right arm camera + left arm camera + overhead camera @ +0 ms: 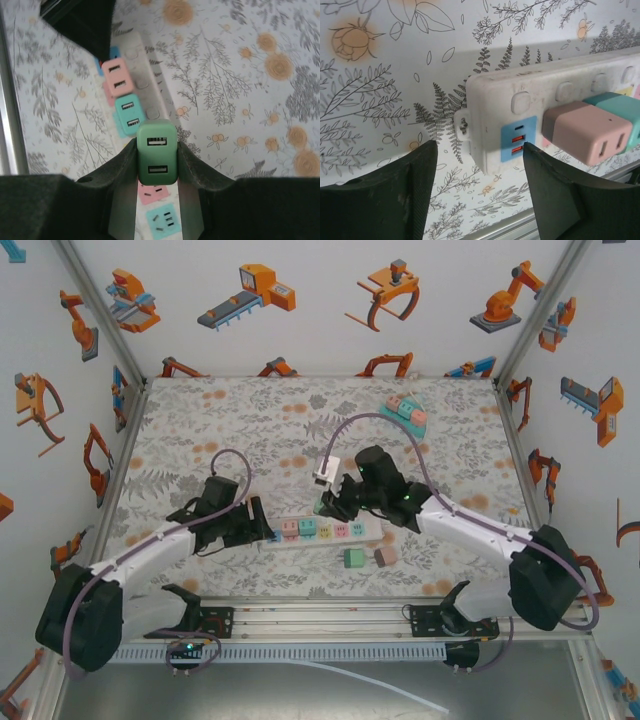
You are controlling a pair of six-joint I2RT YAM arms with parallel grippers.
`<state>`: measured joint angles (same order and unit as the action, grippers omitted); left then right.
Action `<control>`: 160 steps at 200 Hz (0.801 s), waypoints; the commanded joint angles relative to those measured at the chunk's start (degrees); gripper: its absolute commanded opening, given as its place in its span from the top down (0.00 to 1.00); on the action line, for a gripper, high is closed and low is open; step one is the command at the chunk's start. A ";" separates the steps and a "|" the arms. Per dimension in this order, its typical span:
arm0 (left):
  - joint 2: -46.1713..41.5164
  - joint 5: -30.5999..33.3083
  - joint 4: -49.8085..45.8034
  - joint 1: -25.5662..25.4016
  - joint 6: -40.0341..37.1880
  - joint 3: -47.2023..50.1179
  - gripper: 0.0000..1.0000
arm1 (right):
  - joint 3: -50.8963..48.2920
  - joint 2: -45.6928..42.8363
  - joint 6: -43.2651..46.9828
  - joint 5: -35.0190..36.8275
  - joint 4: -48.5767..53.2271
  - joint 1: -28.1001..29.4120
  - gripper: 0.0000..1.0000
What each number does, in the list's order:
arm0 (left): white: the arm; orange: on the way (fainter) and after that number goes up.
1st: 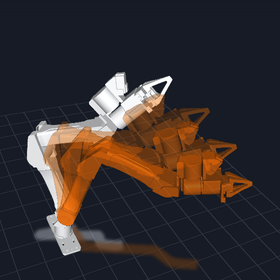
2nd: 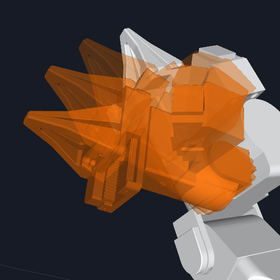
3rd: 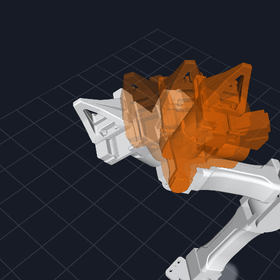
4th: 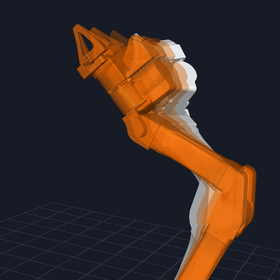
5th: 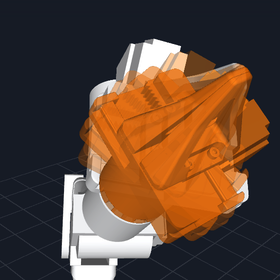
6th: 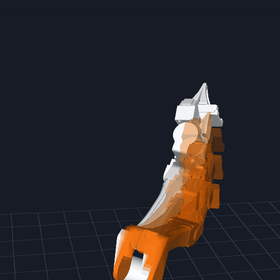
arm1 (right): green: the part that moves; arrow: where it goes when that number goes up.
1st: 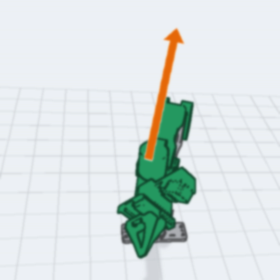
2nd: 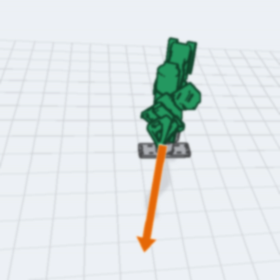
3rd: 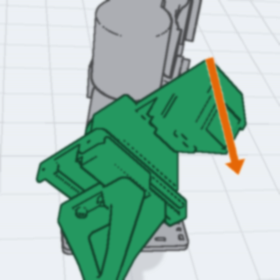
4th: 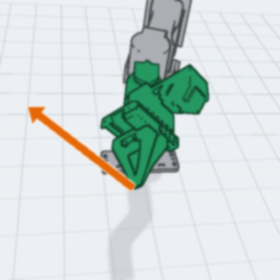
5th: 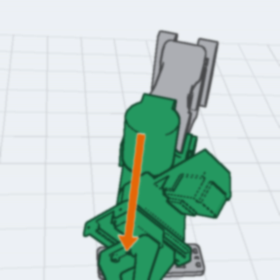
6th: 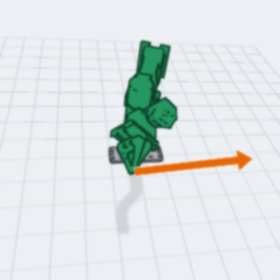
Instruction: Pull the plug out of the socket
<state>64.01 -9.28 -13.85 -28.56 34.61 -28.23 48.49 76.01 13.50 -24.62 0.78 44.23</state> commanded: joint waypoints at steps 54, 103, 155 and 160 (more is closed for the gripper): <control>-21.22 -2.64 -6.63 -2.11 -4.20 -3.14 0.24 | -2.72 -8.88 -57.38 22.47 1.77 0.37 0.91; -32.76 -6.24 -5.11 -11.18 -7.23 -3.52 0.13 | -11.54 -14.10 -72.89 32.96 1.39 8.82 0.94; -33.26 -7.77 -9.18 -20.24 -9.48 -7.34 0.02 | -17.33 -9.99 -84.17 47.93 -4.38 24.06 0.92; -32.89 -6.88 -10.02 -21.01 -9.95 -7.80 0.03 | -17.29 -8.83 -84.32 48.45 -5.09 24.88 0.92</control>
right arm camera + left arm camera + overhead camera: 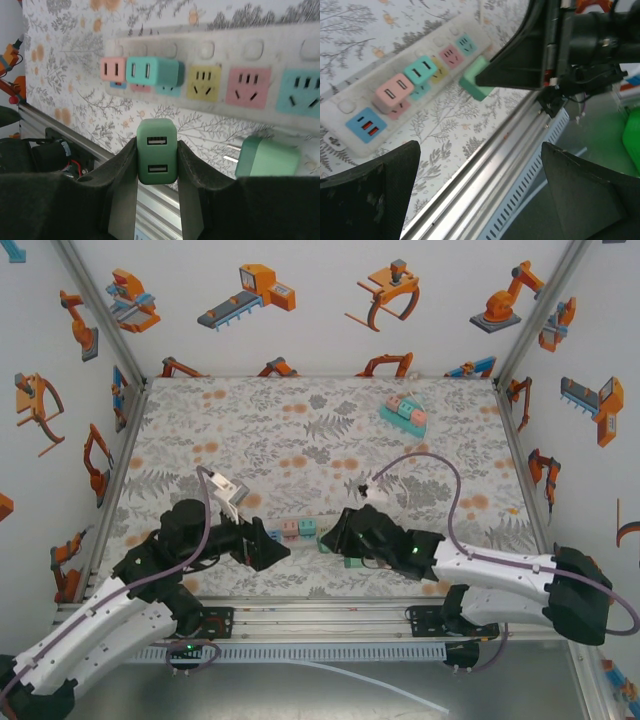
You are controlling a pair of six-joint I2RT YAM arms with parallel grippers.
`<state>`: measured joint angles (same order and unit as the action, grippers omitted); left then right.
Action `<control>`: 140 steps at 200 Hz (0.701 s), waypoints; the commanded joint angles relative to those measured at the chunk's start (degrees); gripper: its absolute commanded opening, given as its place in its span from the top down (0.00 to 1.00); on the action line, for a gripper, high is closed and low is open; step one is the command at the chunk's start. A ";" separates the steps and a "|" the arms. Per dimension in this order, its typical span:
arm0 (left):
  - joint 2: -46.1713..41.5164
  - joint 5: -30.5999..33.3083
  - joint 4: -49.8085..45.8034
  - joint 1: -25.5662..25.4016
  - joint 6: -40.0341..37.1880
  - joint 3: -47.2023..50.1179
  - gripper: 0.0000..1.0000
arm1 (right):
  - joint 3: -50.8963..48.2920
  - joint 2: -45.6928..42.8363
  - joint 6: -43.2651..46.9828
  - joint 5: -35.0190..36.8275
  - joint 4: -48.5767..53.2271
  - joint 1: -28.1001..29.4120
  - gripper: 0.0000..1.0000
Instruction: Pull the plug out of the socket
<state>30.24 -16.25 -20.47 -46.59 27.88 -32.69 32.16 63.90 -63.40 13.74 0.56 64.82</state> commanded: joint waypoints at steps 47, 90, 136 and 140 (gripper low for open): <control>5.13 3.78 -5.28 -8.70 -5.97 -5.63 0.03 | 0.18 12.84 -8.21 11.76 -10.64 8.02 0.87; 6.68 6.18 -6.24 -11.46 -7.21 -6.36 0.03 | 0.10 17.40 -10.02 11.71 -12.84 8.45 0.80; 6.67 8.94 -6.95 -12.28 -7.09 -6.26 0.03 | -0.70 18.61 -11.71 11.58 -11.75 8.55 0.63; 6.69 9.21 -7.02 -12.30 -6.97 -6.29 0.03 | -0.76 18.59 -11.71 11.58 -11.53 8.49 0.62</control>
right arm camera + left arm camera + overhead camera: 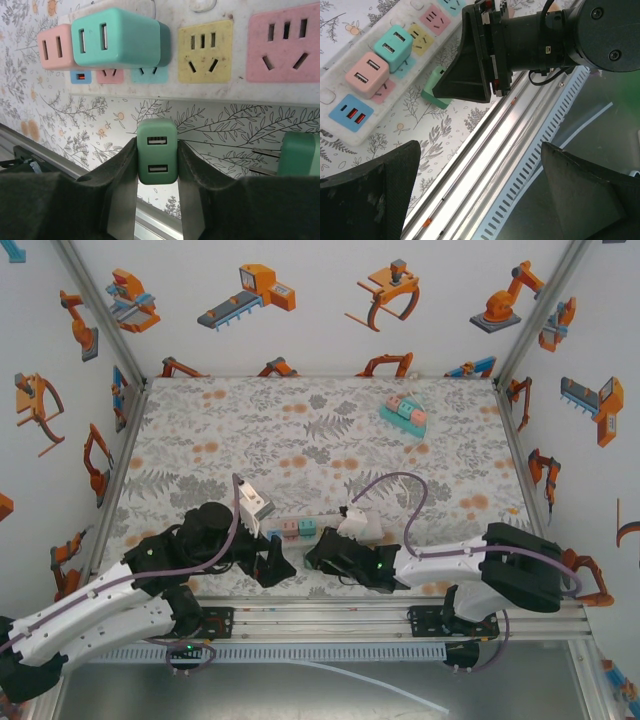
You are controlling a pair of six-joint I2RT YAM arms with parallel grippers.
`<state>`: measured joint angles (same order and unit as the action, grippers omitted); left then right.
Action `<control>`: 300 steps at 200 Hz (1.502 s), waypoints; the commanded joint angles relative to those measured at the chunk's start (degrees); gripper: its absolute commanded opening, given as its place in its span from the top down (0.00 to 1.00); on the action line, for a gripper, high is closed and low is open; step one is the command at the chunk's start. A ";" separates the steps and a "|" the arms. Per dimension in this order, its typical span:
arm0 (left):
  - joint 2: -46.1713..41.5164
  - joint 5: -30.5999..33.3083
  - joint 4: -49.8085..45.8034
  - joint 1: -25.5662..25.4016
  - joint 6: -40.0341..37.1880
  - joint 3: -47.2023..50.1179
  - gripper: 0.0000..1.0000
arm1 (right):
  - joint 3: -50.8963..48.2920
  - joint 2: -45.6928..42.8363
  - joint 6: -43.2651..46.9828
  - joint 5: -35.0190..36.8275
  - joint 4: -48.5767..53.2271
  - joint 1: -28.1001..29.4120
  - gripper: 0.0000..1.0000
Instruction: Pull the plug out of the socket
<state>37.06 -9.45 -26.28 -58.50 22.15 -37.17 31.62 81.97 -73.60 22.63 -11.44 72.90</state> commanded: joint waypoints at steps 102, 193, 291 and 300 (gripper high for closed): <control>-1.51 13.33 -3.50 -0.36 0.69 -1.75 0.03 | -0.98 -2.04 -1.46 2.50 4.63 0.65 0.46; -4.35 28.81 -4.98 -0.39 5.44 -0.21 0.03 | 2.22 -13.69 15.92 8.55 11.32 0.24 0.44; -5.15 38.52 -7.58 5.80 14.15 2.14 0.03 | 10.71 -23.75 81.75 -17.34 12.75 -17.34 0.29; -5.26 36.89 -7.26 7.76 14.73 2.65 0.03 | 11.82 -22.80 87.55 -20.48 13.77 -18.00 0.29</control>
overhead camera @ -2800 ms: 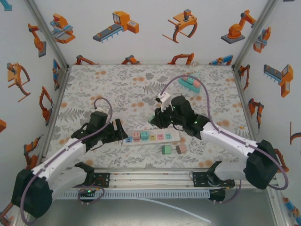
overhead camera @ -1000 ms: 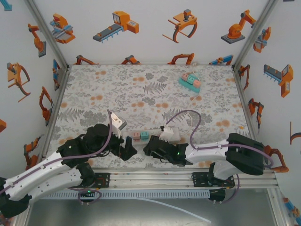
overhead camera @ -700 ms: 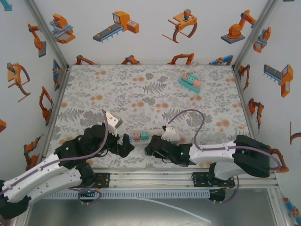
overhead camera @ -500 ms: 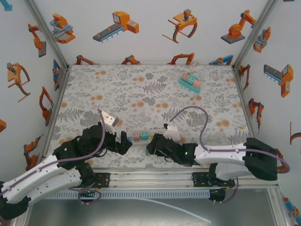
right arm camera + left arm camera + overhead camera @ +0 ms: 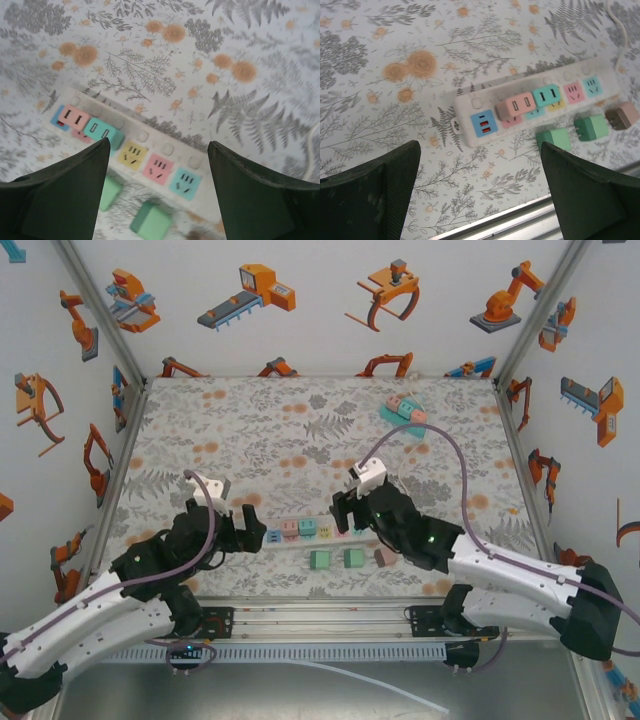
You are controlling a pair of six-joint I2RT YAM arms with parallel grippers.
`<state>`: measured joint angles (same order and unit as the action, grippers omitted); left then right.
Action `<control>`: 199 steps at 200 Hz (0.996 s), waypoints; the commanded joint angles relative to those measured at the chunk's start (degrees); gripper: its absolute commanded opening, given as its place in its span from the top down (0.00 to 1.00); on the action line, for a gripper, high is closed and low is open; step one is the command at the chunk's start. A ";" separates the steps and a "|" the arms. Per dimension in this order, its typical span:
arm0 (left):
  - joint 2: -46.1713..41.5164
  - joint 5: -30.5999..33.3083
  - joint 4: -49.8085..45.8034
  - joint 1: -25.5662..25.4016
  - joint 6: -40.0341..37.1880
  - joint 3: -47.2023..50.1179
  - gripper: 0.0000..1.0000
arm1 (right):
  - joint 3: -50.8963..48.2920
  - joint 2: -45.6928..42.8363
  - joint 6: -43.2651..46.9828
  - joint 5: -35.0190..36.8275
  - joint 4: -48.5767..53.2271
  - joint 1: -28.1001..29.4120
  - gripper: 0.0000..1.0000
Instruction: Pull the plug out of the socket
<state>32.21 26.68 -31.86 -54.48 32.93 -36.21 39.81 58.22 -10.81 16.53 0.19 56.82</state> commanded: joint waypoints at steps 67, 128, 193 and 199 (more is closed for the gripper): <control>5.71 -15.06 5.63 15.98 6.74 5.50 0.05 | 14.41 14.10 45.49 -28.85 16.93 -2.33 0.29; 16.18 -24.44 12.13 21.16 8.03 5.53 0.14 | 18.40 25.13 45.63 -37.23 15.46 -2.37 0.33; 18.86 -27.32 18.22 22.99 8.03 9.34 0.30 | 20.90 33.85 45.13 -41.13 11.57 -3.29 0.41; 19.29 -27.96 18.37 23.14 7.89 9.55 0.32 | 20.99 34.40 45.01 -41.34 11.29 -3.34 0.43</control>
<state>50.57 1.61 -16.60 -32.18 40.27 -27.86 58.48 90.56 34.13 -21.91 13.56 54.04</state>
